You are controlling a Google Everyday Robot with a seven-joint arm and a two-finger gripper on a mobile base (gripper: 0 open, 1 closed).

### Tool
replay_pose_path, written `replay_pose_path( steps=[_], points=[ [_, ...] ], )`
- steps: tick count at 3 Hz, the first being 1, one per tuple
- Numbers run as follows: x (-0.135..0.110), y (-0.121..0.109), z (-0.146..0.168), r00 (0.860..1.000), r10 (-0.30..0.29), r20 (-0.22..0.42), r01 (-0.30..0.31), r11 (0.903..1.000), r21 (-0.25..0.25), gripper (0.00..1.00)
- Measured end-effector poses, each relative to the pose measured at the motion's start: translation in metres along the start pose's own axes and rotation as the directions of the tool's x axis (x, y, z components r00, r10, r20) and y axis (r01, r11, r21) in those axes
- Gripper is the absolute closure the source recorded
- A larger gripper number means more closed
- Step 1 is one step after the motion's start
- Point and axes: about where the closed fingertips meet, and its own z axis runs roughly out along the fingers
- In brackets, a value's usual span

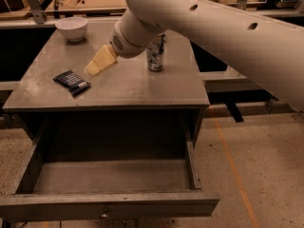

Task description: Place rxbar blueberry into top drawer

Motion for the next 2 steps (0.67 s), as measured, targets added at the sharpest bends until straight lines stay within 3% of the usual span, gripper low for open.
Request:
replay_pose_path(
  steps=[1,2],
  points=[
    [-0.014,0.017,0.024,0.999,-0.054,-0.006,0.054,0.9984,0.019,0.00],
    [-0.015,0.031,0.051,0.996,-0.083,0.028,0.083,0.9965,-0.007,0.00]
  ],
)
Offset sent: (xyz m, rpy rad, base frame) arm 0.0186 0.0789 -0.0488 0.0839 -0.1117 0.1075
